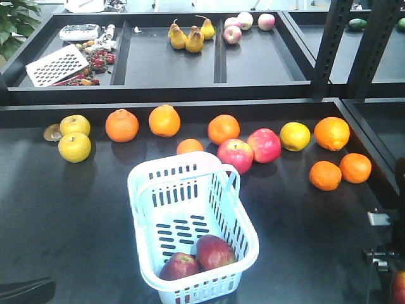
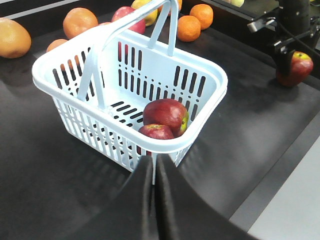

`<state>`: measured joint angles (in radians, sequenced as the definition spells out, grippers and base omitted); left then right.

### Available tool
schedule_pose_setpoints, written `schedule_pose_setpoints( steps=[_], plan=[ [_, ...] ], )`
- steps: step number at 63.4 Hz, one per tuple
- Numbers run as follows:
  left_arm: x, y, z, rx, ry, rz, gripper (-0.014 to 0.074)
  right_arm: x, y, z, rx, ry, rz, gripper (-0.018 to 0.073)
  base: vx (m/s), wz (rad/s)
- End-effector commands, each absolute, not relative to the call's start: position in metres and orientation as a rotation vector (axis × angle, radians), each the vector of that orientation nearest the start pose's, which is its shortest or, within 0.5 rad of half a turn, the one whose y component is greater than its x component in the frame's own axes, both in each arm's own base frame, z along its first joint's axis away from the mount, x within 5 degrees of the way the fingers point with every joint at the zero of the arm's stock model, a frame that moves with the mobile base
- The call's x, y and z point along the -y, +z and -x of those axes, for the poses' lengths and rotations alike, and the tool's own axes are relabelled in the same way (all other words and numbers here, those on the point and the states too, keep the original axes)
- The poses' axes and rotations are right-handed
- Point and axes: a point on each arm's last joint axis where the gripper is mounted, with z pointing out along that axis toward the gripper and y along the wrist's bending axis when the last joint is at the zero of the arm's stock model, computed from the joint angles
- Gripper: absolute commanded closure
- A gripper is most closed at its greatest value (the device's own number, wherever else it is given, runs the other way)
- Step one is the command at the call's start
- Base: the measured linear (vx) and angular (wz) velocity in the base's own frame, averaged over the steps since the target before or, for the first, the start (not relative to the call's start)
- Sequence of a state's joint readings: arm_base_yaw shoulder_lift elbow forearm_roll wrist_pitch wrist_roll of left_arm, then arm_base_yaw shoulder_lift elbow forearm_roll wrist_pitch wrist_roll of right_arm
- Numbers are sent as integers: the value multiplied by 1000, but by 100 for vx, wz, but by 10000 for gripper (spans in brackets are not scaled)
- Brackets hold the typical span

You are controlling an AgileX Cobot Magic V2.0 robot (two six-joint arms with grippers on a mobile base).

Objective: Pick three apples into basket with both arms
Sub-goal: 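Carry the third apple into the basket and open the right gripper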

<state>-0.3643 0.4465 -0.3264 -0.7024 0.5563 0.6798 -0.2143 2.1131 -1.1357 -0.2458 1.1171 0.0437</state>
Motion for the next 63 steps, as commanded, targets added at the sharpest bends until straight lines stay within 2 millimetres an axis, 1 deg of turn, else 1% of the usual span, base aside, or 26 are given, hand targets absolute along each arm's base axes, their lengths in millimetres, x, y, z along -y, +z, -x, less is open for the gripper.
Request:
schedule_pose_setpoints(
  steps=[1, 6, 9, 14, 17, 25, 26, 30, 32, 36, 39, 43, 50, 57, 60, 63],
  plan=[
    [61, 266, -76, -1909, -566, -581, 603, 91, 96, -305, -3533, -320, -167, -4, 0, 0],
    [61, 266, -76, -1909, -566, -581, 603, 90, 101, -307, -3504, -318, -168, 46, 0, 0],
    [61, 266, -76, -1909, -566, -581, 603, 90, 107, -309, -3467, -315, -170, 97, 0, 0],
    [61, 266, -76, -1908, -565, -580, 603, 88, 124, -312, -3385, -293, -189, 186, 0, 0],
    [61, 266, -76, -1908, -565, -580, 603, 87, 136, -313, -3338, -272, -182, 259, 0, 0],
    [61, 266, -76, -1907, -565, -580, 603, 80, 174, -312, -3198, -181, -156, 440, 0, 0],
    [61, 266, -76, -1907, -565, -580, 603, 79, 182, -311, -3174, -166, -151, 459, 0, 0],
    [61, 266, -76, -1907, -565, -580, 603, 72, 202, -308, -3102, -73, -134, 540, 0, 0],
    [61, 266, -76, -1907, -565, -580, 603, 68, 215, -305, -3056, -24, -106, 570, 0, 0],
    [61, 266, -76, -1907, -565, -580, 603, 58, 240, -299, -2962, 75, -60, 571, 0, 0],
    [61, 266, -76, -1907, -565, -580, 603, 49, 258, -293, -2891, 170, -34, 568, 0, 0],
    [61, 266, -76, -1907, -565, -580, 603, 36, 282, -284, -2794, 256, 46, 566, 0, 0],
    [61, 266, -76, -1907, -565, -580, 603, 2, 315, -267, -2652, 384, 192, 564, 0, 0],
    [61, 266, -76, -1907, -565, -580, 603, -43, 334, -251, -2554, 498, 380, 564, 0, 0],
    [61, 266, -76, -1907, -565, -580, 603, -61, 337, -248, -2521, 540, 450, 564, 0, 0],
    [61, 266, -76, -1907, -565, -580, 603, -85, 338, -244, -2489, 583, 545, 564, 0, 0]
  ],
)
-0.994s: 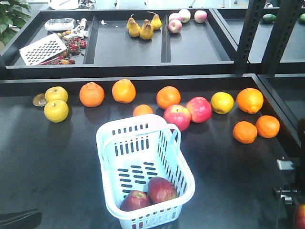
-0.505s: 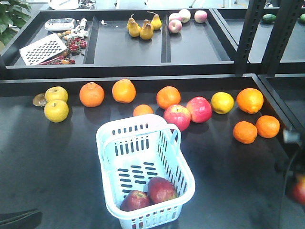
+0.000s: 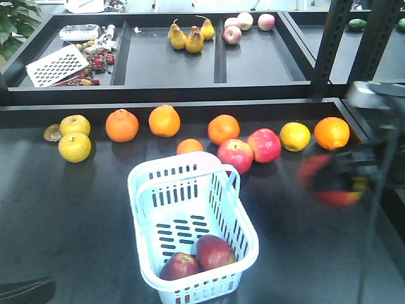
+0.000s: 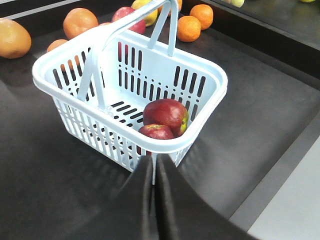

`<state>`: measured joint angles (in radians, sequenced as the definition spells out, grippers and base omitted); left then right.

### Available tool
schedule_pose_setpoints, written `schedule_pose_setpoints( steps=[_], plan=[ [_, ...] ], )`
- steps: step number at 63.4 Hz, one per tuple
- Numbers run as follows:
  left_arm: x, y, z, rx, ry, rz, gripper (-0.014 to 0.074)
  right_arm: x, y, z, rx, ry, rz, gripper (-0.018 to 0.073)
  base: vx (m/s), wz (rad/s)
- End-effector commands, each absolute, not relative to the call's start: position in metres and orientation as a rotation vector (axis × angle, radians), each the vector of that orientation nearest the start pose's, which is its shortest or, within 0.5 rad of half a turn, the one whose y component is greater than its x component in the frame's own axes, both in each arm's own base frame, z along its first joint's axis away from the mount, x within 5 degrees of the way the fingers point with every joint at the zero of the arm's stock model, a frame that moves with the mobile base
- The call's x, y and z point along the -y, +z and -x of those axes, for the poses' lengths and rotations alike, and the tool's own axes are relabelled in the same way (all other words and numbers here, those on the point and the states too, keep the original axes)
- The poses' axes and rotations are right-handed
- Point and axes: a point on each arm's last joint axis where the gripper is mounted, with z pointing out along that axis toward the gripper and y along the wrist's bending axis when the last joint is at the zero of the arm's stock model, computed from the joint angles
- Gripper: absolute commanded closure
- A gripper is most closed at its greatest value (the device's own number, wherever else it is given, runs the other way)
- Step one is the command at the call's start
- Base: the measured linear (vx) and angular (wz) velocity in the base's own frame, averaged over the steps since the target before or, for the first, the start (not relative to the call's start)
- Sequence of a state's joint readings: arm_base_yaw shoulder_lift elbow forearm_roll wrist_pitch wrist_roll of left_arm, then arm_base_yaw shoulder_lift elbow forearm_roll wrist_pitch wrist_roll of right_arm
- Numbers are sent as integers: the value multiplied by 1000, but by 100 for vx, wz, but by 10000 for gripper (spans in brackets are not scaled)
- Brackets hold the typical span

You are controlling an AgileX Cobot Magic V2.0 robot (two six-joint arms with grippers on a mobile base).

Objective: Pick three apples into basket with both arms
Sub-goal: 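Carry the third apple into the basket and open the right gripper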

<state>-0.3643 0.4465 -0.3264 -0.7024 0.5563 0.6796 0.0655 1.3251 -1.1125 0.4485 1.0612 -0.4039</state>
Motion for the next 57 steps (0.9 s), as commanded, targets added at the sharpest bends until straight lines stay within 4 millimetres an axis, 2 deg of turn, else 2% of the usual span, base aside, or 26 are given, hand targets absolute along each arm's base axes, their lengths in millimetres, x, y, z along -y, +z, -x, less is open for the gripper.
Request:
schedule_pose_setpoints(
  steps=[1, 8, 16, 25, 33, 38, 45, 48, 57],
  plan=[
    [61, 266, -76, -1907, -565, -580, 603, -91, 337, -243, -2483, 590, 566, 564, 0, 0],
    [61, 266, -76, -1907, -565, -580, 603, -132, 328, -245, -2448, 628, 642, 560, 0, 0],
    [61, 266, -76, -1908, -565, -580, 603, -166, 304, -256, -2448, 620, 675, 537, 0, 0],
    [61, 266, -76, -1909, -566, -581, 603, -192, 274, -268, -2481, 642, 686, 406, 0, 0],
    [61, 266, -76, -1909, -566, -581, 603, -200, 254, -278, -2517, 661, 645, 176, 0, 0],
    [61, 266, -76, -1909, -566, -581, 603, -201, 250, -283, -2505, 651, 620, 13, 0, 0],
    [61, 266, -76, -1909, -566, -581, 603, -201, 251, -287, -2471, 641, 588, -141, 0, 0],
    [61, 266, -76, -1909, -566, -581, 603, -201, 252, -288, -2458, 641, 574, -171, 0, 0],
    [61, 266, -76, -1909, -566, -581, 603, -201, 253, -289, -2449, 638, 568, -162, 0, 0]
  ],
)
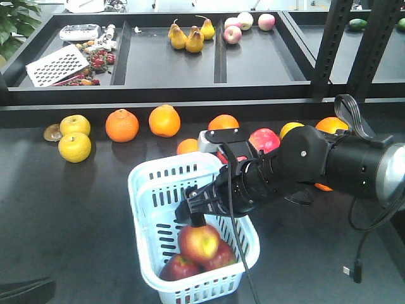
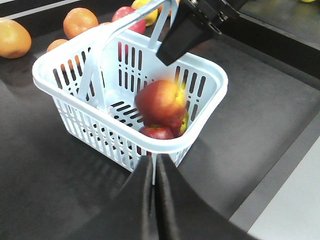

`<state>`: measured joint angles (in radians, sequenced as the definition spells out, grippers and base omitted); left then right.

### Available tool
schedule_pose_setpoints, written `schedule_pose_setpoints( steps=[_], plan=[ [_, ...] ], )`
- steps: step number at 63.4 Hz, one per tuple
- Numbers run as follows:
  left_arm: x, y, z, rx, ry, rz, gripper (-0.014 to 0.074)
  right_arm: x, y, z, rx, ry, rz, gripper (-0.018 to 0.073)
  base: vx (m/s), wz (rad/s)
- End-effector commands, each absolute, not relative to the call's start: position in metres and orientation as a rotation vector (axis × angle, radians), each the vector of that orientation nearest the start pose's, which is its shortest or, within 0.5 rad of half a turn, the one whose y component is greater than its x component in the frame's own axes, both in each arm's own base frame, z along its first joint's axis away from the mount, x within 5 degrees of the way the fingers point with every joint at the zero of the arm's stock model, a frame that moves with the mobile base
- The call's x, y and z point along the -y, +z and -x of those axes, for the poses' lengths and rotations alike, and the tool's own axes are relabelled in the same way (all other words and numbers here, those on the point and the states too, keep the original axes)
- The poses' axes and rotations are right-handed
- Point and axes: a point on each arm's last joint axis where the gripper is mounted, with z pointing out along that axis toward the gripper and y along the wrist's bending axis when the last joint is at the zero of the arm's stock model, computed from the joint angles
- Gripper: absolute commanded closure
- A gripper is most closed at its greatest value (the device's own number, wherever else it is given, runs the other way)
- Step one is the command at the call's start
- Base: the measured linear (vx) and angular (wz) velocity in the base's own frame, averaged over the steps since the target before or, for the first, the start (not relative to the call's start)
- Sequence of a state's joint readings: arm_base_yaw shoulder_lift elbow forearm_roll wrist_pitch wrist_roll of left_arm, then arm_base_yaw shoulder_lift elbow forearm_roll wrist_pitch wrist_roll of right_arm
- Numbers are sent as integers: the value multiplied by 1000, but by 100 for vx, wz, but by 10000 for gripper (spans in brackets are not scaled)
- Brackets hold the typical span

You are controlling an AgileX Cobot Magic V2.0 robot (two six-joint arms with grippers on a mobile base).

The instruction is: Pick three apples into basket with both arms

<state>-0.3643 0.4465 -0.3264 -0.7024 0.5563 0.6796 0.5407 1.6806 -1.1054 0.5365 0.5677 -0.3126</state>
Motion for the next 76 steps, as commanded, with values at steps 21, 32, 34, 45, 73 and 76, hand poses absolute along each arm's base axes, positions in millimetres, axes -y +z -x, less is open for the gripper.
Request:
schedule_pose_setpoints(
  steps=[21, 32, 34, 45, 73, 76],
  plan=[
    [61, 266, -76, -1909, -566, -581, 603, -198, 264, -277, -2460, 645, 653, 112, 0, 0],
    [61, 266, -76, -1909, -566, -581, 603, -187, 293, -263, -2376, 609, 716, 498, 0, 0],
    [61, 266, -76, -1909, -566, -581, 603, -185, 300, -260, -2354, 599, 727, 559, 0, 0],
    [61, 266, -76, -1909, -566, -581, 603, -166, 333, -232, -2292, 542, 820, 568, 0, 0],
    [61, 266, -76, -1906, -564, -578, 603, -87, 287, -125, -2137, 400, 712, 564, 0, 0],
    [61, 266, -76, -1906, -564, -578, 603, -78, 274, -114, -2136, 382, 688, 564, 0, 0]
  ],
)
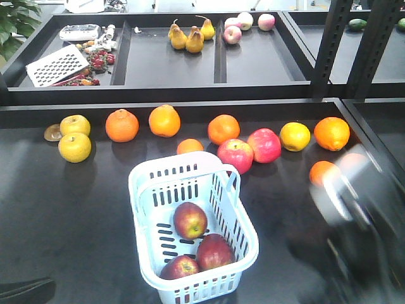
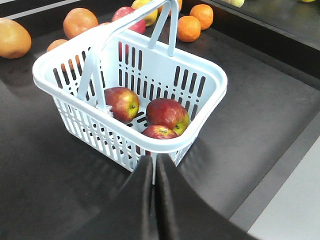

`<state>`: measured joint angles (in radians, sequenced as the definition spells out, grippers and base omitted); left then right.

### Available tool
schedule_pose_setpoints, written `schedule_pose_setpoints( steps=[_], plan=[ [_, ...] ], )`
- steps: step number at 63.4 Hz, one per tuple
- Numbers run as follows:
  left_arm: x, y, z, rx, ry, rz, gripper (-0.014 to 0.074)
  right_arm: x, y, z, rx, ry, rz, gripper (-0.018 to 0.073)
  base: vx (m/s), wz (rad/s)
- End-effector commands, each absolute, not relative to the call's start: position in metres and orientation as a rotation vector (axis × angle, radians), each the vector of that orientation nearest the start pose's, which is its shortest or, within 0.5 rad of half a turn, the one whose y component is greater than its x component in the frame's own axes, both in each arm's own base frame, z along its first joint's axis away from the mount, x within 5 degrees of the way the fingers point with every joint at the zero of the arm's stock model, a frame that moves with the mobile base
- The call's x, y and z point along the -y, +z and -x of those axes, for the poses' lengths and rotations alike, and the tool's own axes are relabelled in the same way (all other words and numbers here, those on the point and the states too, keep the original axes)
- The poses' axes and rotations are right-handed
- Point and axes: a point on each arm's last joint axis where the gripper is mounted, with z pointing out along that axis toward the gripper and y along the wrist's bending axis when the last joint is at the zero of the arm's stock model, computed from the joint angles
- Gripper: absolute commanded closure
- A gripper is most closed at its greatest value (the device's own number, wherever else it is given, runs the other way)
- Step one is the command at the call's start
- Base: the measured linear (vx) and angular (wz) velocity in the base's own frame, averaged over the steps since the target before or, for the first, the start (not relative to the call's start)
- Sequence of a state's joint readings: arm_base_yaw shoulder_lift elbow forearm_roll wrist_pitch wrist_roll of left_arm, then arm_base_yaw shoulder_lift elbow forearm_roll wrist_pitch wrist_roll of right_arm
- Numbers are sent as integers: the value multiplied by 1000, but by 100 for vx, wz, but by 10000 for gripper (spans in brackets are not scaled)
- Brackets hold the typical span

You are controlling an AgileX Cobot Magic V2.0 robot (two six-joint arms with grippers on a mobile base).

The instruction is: Pick three apples into basket with both arms

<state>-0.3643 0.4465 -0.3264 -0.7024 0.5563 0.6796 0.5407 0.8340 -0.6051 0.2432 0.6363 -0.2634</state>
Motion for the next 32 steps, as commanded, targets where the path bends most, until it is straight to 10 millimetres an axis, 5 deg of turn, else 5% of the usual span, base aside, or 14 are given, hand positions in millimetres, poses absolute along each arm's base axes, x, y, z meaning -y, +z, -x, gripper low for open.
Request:
schedule_pose_setpoints(
  steps=[1, 10, 32],
  plan=[
    [61, 266, -76, -1906, -564, -578, 603, -76, 270, -111, -2140, 381, 672, 564, 0, 0],
    [61, 266, -76, -1906, -564, -578, 603, -56, 244, -89, -2129, 335, 595, 564, 0, 0],
    [61, 266, -76, -1909, -566, -581, 603, -45, 255, -79, -1972, 286, 576, 564, 0, 0]
  ],
)
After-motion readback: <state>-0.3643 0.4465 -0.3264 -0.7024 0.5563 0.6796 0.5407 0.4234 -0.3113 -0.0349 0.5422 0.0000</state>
